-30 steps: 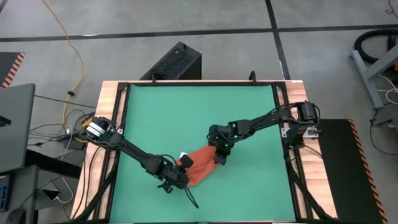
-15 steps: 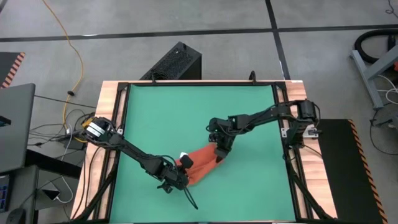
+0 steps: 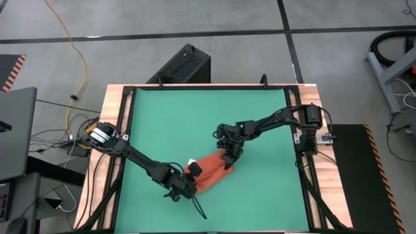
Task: Roll towel
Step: Roll the orange towel
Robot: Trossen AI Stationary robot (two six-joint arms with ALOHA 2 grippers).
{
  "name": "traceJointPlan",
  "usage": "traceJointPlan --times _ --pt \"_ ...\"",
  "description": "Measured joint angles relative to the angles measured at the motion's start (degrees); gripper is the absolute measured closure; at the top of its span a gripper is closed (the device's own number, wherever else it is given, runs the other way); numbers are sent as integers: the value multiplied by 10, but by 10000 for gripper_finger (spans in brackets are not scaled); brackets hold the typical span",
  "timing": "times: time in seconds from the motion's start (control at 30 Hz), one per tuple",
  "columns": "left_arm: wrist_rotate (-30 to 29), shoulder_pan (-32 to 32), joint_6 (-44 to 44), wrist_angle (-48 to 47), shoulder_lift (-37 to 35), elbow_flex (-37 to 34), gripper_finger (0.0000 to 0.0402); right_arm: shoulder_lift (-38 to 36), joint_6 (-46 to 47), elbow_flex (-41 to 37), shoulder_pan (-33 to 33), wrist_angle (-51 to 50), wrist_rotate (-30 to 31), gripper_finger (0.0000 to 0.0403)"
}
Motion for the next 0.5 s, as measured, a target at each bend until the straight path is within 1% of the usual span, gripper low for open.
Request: traceJointPlan --times 0.1,0.2,0.3,0.5 --pt "-7 0 0 0 0 0 401 0 12 0 -11 6 5 393" --pt "-58 -12 10 -18 -7 -2 401 0 20 0 -20 3 19 393" --pt "-92 -26 31 -30 -18 -5 401 0 20 0 -26 2 35 393" --pt "-98 -37 31 -36 -30 -5 401 0 18 0 -25 12 52 393"
